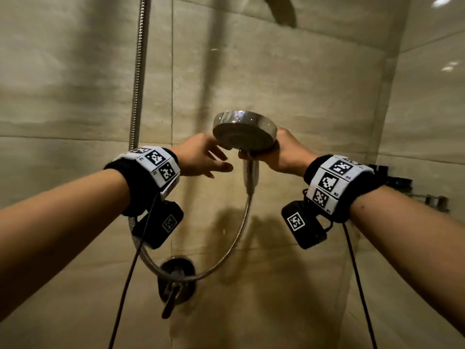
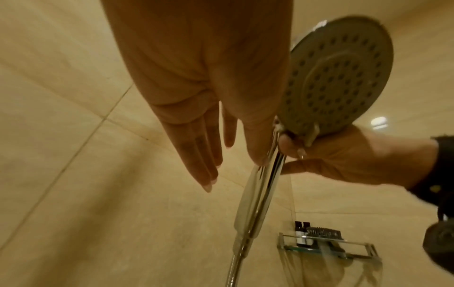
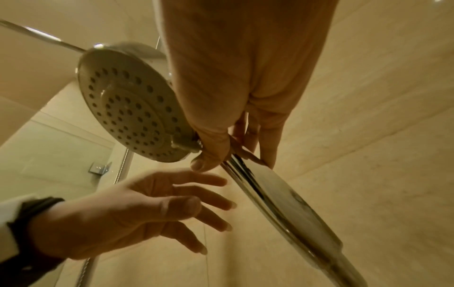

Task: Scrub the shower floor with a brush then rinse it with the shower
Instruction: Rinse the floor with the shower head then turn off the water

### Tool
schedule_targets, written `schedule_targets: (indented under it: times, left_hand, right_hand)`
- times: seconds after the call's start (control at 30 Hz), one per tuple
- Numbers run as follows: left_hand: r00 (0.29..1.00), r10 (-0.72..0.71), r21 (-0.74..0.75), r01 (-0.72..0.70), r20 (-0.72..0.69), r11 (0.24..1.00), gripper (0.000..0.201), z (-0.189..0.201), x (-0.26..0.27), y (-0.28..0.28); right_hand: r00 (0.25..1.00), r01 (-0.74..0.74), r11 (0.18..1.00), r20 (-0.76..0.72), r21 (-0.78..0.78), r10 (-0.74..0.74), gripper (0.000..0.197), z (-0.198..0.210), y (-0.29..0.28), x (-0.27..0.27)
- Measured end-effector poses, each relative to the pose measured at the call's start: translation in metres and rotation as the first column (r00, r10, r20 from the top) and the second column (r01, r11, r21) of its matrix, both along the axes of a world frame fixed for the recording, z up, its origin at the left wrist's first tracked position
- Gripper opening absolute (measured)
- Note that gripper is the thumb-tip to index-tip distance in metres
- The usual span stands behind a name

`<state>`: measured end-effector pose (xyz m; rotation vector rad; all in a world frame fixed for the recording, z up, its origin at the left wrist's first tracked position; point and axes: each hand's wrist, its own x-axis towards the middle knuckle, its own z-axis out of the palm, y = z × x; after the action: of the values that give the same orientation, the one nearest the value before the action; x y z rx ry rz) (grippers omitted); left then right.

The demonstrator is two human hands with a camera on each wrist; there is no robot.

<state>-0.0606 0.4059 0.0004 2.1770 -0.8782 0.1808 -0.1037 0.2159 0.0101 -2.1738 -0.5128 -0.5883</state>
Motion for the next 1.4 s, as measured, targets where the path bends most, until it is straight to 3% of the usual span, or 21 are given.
schedule_targets:
  times: [0.07, 0.2, 0.33, 0.57, 0.7, 0.97, 1.03, 1.13, 1.2, 1.3, 1.4]
  left_hand:
    - [0.999, -0.017, 0.009, 0.016, 0.045, 1.000, 0.058, 0.011, 0.005, -0.010]
    - [0.979, -0.066, 0.022, 0.063, 0.193, 0.998, 0.032, 0.027, 0.008, -0.029]
    - [0.953, -0.128, -0.002, 0.134, 0.273, 0.991, 0.026, 0.039, 0.013, -0.047]
    - [0.914, -0.052, -0.085, 0.094, 0.401, 0.992, 0.019, 0.071, 0.020, -0.077]
    - [0.890, -0.009, -0.135, 0.080, 0.456, 0.988, 0.013, 0.099, 0.020, -0.091]
    - [0.837, 0.026, -0.137, 0.059, 0.547, 0.989, 0.010, 0.167, 0.030, -0.119]
    - [0.812, 0.071, -0.096, -0.018, 0.579, 0.995, 0.007, 0.181, 0.033, -0.124]
    - [0.782, 0.125, -0.061, -0.110, 0.611, 0.992, 0.019, 0.204, 0.032, -0.128]
    - [0.770, 0.142, -0.068, -0.127, 0.622, 0.990, 0.022, 0.218, 0.028, -0.126]
    - [0.761, 0.155, -0.073, -0.141, 0.630, 0.987, 0.020, 0.236, 0.021, -0.123]
    - [0.743, 0.192, -0.090, -0.175, 0.641, 0.980, 0.023, 0.253, 0.015, -0.117]
  right_hand:
    - [1.000, -0.004, 1.000, 0.028, 0.010, 0.003, 0.045, 0.012, -0.002, 0.002]
    - [0.995, -0.014, 0.999, 0.100, 0.045, 0.009, 0.042, 0.027, -0.005, 0.008]
    - [0.985, 0.001, 0.999, 0.170, 0.044, -0.009, 0.038, 0.042, -0.016, 0.008]
    - [0.937, 0.152, 0.988, 0.318, 0.010, -0.147, 0.020, 0.087, -0.040, 0.008]
    - [0.928, 0.137, 0.988, 0.341, 0.073, -0.154, 0.033, 0.116, -0.049, 0.009]
    - [0.869, 0.182, 0.982, 0.459, 0.052, -0.185, 0.030, 0.178, -0.066, 0.024]
    - [0.874, 0.152, 0.987, 0.457, 0.060, -0.163, 0.031, 0.187, -0.071, 0.028]
    - [0.900, 0.164, 0.986, 0.408, 0.008, -0.153, 0.025, 0.201, -0.080, 0.032]
    - [0.912, 0.190, 0.979, 0.383, -0.074, -0.148, 0.021, 0.207, -0.082, 0.032]
    - [0.949, 0.098, 0.993, 0.306, -0.062, -0.074, 0.020, 0.218, -0.086, 0.035]
    - [0.961, 0.084, 0.986, 0.273, -0.146, -0.041, 0.022, 0.226, -0.088, 0.044]
